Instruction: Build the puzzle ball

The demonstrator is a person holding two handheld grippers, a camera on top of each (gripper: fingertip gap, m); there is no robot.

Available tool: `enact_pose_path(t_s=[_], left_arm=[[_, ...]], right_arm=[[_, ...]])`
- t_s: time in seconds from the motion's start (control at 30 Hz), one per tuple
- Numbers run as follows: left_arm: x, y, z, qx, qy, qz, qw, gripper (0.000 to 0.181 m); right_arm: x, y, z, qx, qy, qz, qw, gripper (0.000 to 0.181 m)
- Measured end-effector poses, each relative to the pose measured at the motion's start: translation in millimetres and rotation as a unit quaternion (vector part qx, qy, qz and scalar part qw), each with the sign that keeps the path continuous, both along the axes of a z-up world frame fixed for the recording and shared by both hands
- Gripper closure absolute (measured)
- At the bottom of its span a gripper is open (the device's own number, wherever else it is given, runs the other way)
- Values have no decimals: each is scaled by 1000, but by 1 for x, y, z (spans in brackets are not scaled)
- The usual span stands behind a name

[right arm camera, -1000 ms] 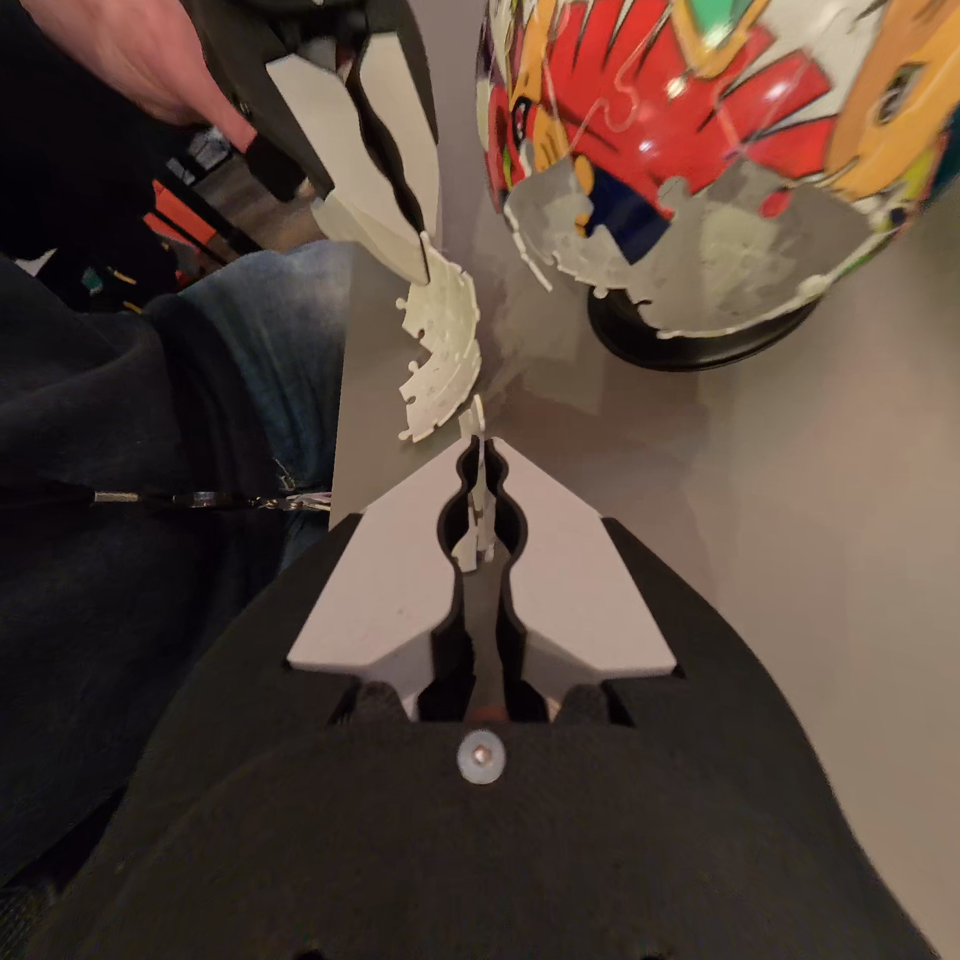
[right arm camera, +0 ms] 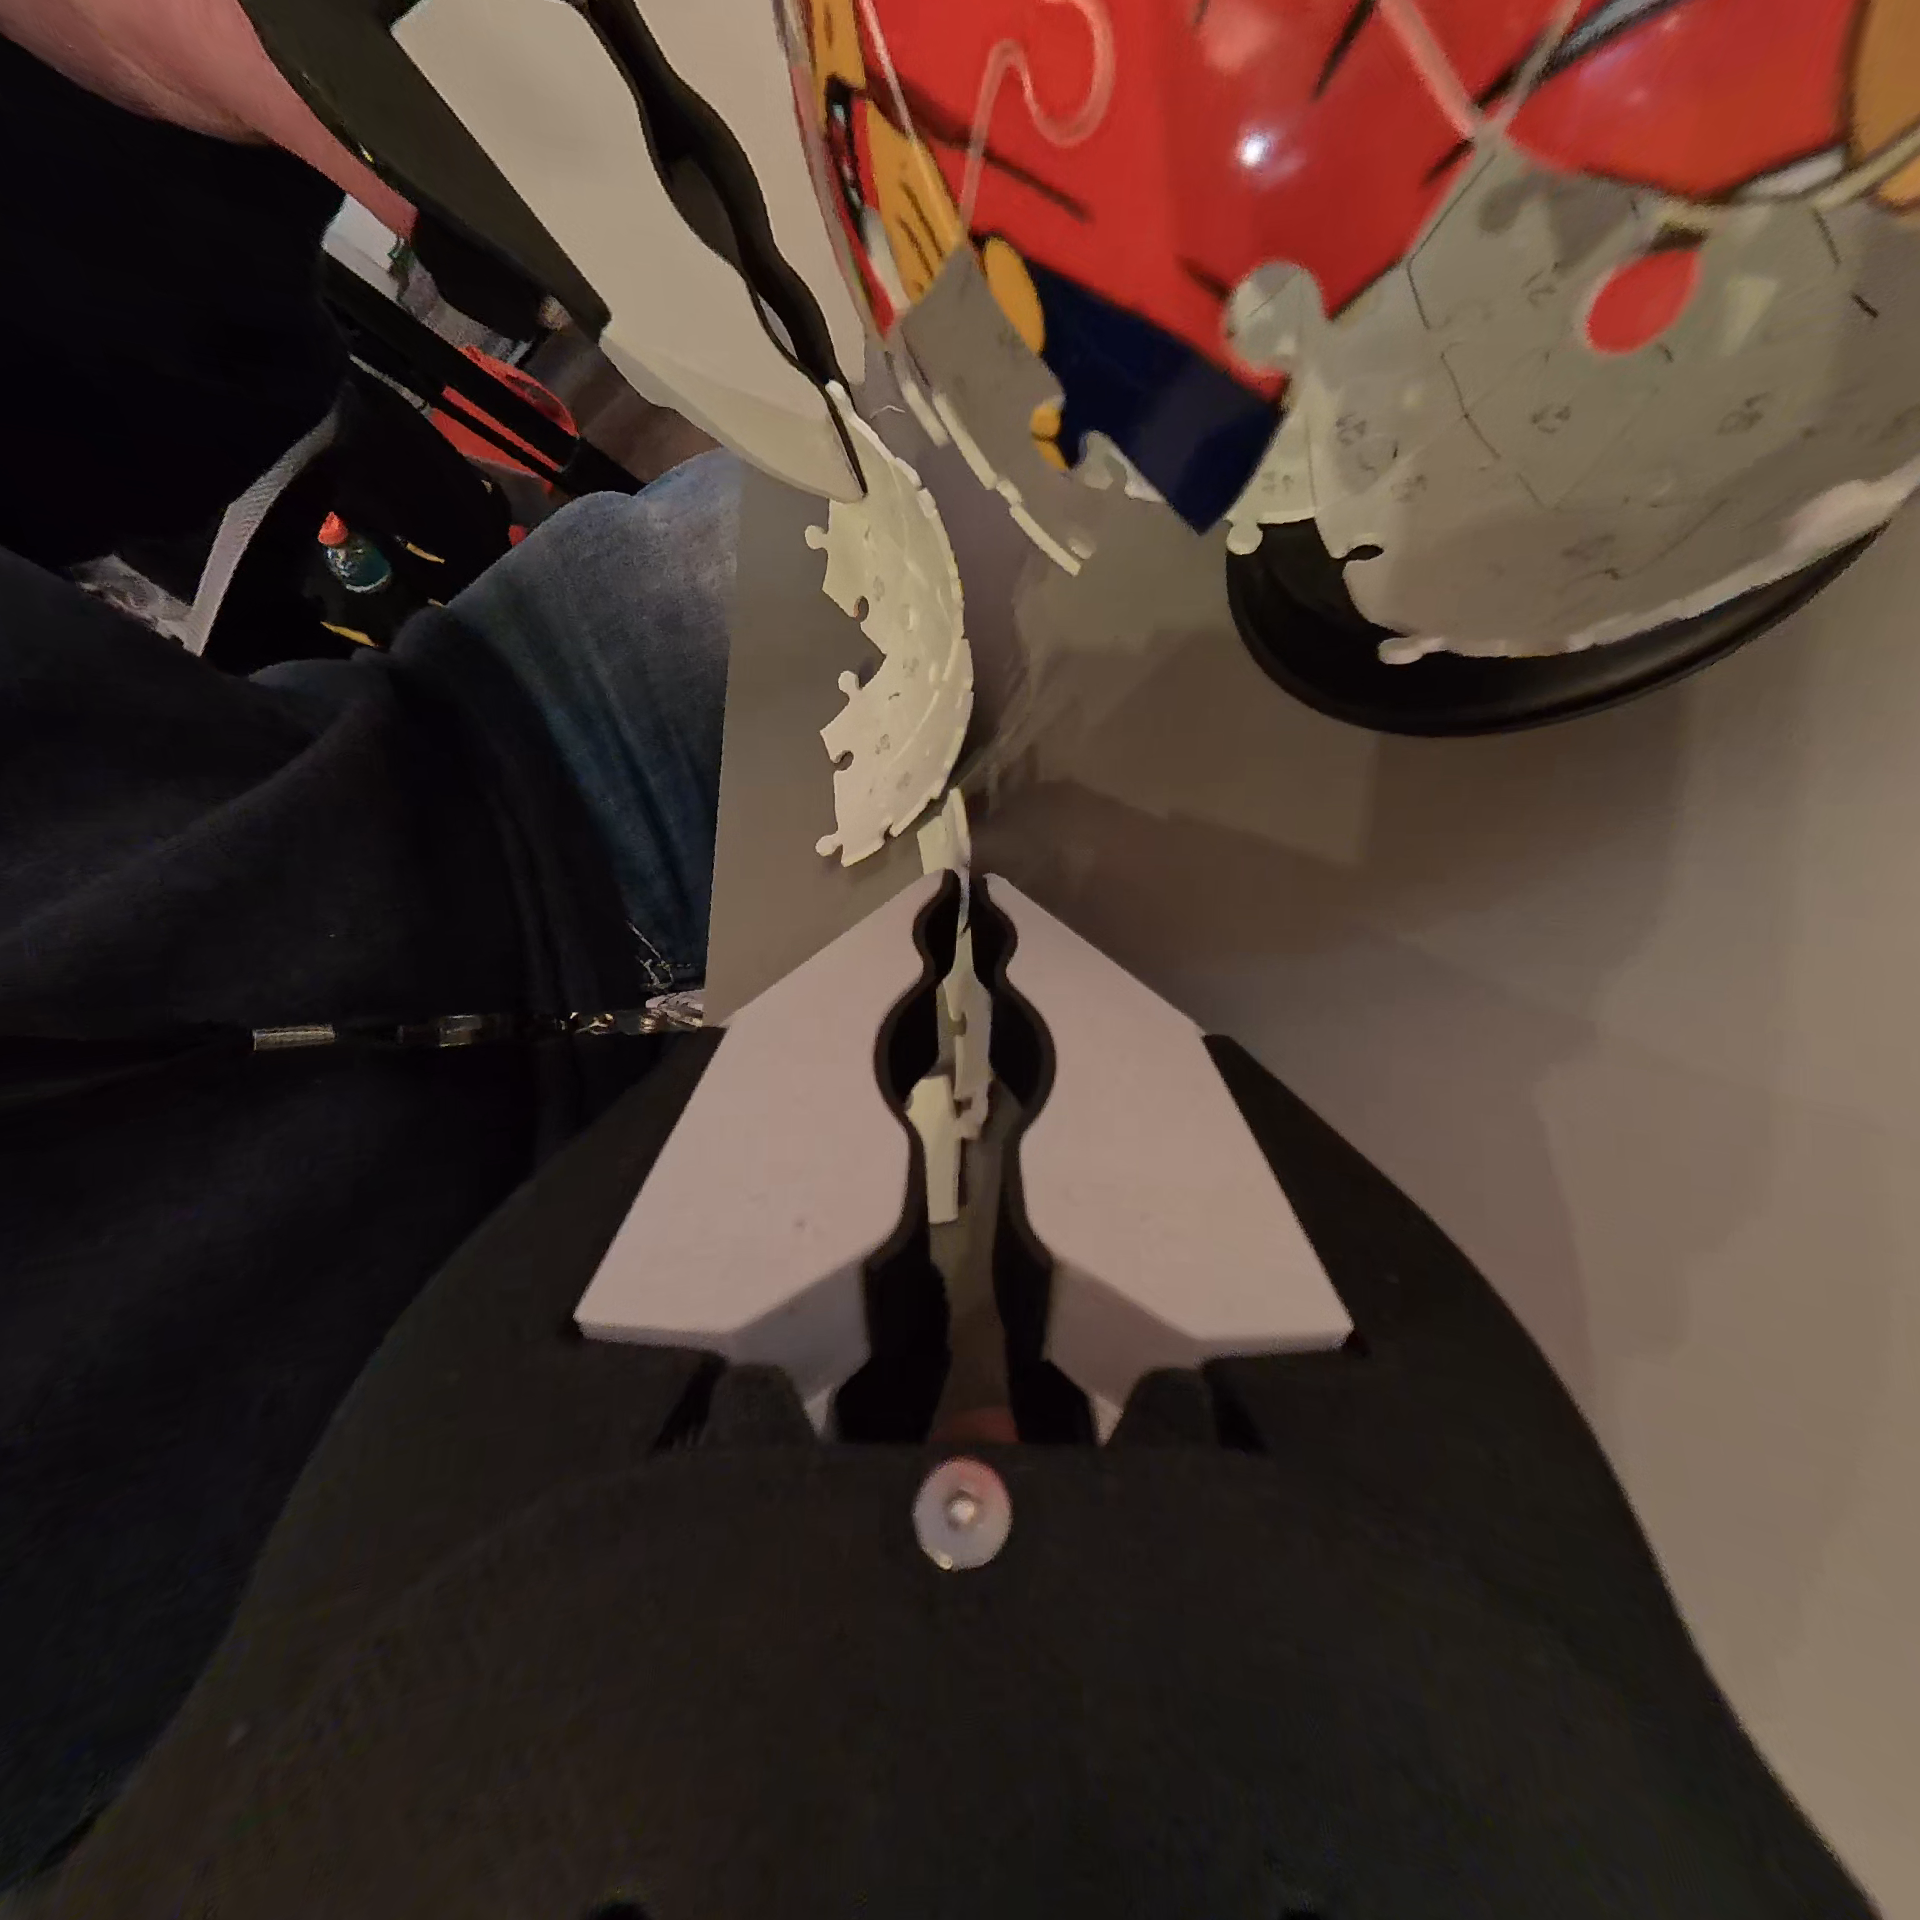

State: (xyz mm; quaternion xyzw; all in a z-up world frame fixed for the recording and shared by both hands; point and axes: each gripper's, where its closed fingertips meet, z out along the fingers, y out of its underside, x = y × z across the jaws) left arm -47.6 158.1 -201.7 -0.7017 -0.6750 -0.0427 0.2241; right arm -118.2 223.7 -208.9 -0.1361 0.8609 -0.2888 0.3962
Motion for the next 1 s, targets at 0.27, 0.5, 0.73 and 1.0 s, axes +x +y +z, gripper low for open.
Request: enact_pose_path(t_s=[0.27, 0.5, 0.73, 1.0], left_arm=[[1, 0, 0, 1, 2, 1, 1000, 179], [2, 3, 0, 3, 2, -3, 1000, 179], [4, 6, 0, 5, 2, -5, 1000, 179], [5, 10, 0, 10, 5, -6, 1000, 179]], right_arm=[[-14, 1, 2, -9, 15, -29, 999, 181], [-23, 6, -5, -4, 32, -45, 998, 181], [-43, 10, -7, -32, 129, -71, 989, 162], [-23, 68, -11, -21, 254, -4, 967, 164]])
